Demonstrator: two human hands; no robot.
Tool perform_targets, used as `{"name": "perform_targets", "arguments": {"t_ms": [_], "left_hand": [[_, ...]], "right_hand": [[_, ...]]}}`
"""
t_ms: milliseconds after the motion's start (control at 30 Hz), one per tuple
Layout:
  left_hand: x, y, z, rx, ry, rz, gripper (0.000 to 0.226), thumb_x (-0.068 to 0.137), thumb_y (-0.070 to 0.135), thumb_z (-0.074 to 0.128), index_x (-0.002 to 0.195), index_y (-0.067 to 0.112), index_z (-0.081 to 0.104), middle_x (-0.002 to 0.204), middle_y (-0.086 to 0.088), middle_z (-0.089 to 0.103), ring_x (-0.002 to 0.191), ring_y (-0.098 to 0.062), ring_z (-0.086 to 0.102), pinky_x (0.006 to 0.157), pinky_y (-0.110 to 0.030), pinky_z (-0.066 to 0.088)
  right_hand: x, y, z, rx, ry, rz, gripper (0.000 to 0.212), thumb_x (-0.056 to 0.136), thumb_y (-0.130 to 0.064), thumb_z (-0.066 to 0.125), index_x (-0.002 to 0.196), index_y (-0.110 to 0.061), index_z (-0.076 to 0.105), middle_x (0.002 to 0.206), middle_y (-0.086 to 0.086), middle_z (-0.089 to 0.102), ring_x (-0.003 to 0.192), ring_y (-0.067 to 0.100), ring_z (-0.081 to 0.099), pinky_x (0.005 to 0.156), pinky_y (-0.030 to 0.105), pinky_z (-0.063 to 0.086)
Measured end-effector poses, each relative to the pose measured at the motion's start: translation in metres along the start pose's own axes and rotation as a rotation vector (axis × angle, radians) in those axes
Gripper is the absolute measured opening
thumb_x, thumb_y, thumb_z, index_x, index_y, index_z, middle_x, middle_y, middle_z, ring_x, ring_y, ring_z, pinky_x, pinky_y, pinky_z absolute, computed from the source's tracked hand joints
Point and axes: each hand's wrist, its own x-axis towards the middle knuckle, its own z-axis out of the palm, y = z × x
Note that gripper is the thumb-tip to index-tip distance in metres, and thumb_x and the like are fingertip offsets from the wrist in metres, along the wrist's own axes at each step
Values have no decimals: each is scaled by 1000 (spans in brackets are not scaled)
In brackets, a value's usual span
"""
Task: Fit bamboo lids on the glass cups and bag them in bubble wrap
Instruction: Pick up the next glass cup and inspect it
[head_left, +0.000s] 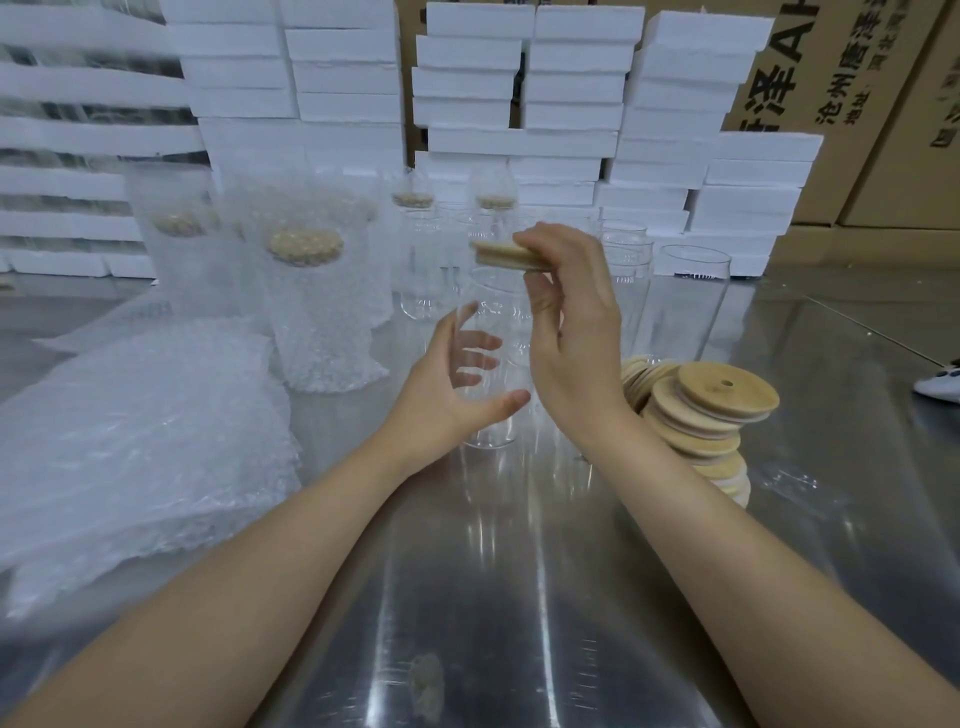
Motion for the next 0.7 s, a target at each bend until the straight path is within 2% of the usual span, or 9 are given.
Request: {"name": "perform_targets", "arguments": {"t_ms": [100, 167, 300, 367, 467, 567, 633, 700], "left_hand": [[0, 1, -2, -27, 9, -21, 97, 60, 46, 81, 140, 38, 27, 118, 8, 59, 106, -9, 62, 97, -40, 51], [0, 1, -2, -32, 8, -43, 98, 61, 43, 83, 142, 38, 27, 119, 8, 59, 107, -9, 62, 96, -40, 51], [0, 0, -1, -2, -23, -56, 95, 69, 31, 81, 144, 36, 22, 124, 7, 57, 112, -5, 59, 94, -24, 45], [1, -1, -1, -8, -33, -61, 95, 72, 24, 81, 146, 31, 22, 127, 4, 56, 114, -7, 58, 95, -24, 44], [0, 1, -1, -26, -36, -91, 97, 69, 23, 79, 146, 27, 20, 130, 2, 54, 117, -7, 57, 96, -27, 46], [0, 3, -2, 21, -44, -92, 96, 74, 16, 77, 148, 24, 17, 131, 5, 53, 116, 0, 54, 93, -21, 46], [1, 5, -4, 47, -51, -99, 96, 77, 13, 76, 150, 22, 14, 133, 5, 52, 119, -2, 53, 98, -23, 45], [2, 7, -5, 89, -56, -119, 97, 78, 13, 75, 151, 21, 12, 135, 4, 49, 123, -8, 52, 103, -30, 44]], "right_hand": [[-4, 0, 2, -18, -126, 50, 27, 92, 10, 47, 116, 5, 59, 120, 15, 57, 116, 27, 52, 101, 30, 40], [-5, -1, 3, -28, -185, 71, 30, 89, 7, 50, 118, 1, 58, 126, 11, 55, 122, 25, 47, 104, 27, 36], [-4, -2, 4, -101, -338, 20, 42, 84, -8, 55, 126, -10, 58, 129, 1, 53, 126, 19, 42, 102, 22, 36], [-4, -3, 7, -100, -330, 46, 42, 83, -15, 53, 124, -14, 59, 127, -4, 54, 124, 15, 42, 95, 18, 38], [-6, -5, 16, -105, -260, 35, 37, 81, -14, 55, 116, -8, 63, 121, 1, 58, 120, 21, 44, 90, 31, 46], [-7, -5, 27, -103, -185, 42, 32, 78, -5, 59, 110, -4, 65, 115, 5, 60, 116, 27, 46, 89, 38, 47], [-6, -2, 30, -78, -162, 52, 32, 78, -4, 59, 110, -5, 64, 115, 5, 59, 117, 27, 45, 88, 37, 47], [-9, 4, 30, -78, -172, 42, 37, 80, -7, 58, 116, -7, 62, 121, 6, 55, 124, 27, 42, 93, 29, 46]]}}
